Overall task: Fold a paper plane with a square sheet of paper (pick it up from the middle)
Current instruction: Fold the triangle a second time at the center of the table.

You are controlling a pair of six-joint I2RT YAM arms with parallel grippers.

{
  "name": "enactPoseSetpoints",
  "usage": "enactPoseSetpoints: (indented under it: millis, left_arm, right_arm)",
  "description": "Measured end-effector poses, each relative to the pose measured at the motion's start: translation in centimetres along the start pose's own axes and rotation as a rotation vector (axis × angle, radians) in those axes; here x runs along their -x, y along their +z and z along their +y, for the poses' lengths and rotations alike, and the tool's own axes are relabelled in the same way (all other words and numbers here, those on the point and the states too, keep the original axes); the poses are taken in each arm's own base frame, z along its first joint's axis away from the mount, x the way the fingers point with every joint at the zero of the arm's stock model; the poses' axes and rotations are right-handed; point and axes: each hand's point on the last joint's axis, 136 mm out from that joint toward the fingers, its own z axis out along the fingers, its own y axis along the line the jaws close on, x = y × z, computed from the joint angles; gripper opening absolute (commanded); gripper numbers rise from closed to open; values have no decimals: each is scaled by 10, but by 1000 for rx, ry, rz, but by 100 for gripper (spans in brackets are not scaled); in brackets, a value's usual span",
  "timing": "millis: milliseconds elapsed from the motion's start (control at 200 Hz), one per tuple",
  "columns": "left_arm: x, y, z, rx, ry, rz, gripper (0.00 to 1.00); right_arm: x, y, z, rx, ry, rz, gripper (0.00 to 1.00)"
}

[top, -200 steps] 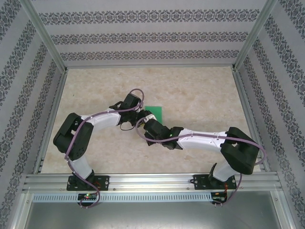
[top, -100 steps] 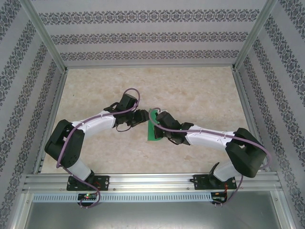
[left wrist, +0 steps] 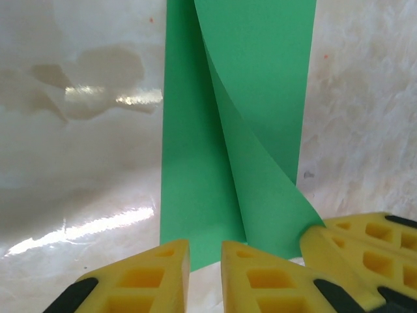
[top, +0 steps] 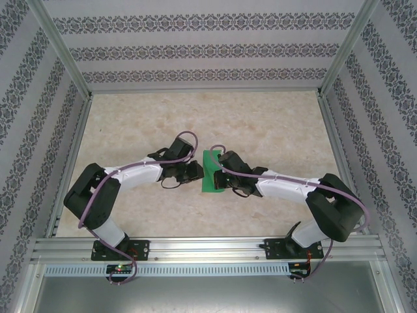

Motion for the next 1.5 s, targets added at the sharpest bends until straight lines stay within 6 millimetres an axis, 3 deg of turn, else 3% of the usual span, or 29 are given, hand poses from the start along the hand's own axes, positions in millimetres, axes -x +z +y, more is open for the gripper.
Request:
enactPoseSetpoints:
  millis: [345, 649, 1094, 1504]
  left_arm:
    - [-16, 22, 8, 33, -1, 71, 17]
    - [-20, 38, 0, 27, 12, 118, 13]
    - [-23, 43, 4, 42, 17, 132, 12]
    - [-23, 45, 5, 45, 27, 136, 12]
  right_arm:
    - [-1, 5, -8, -6, 31, 18, 3]
    - [1, 5, -16, -20, 47, 16, 4]
    - [7, 4, -36, -36, 60, 26, 7]
    - [4, 17, -34, 51, -5, 132, 8]
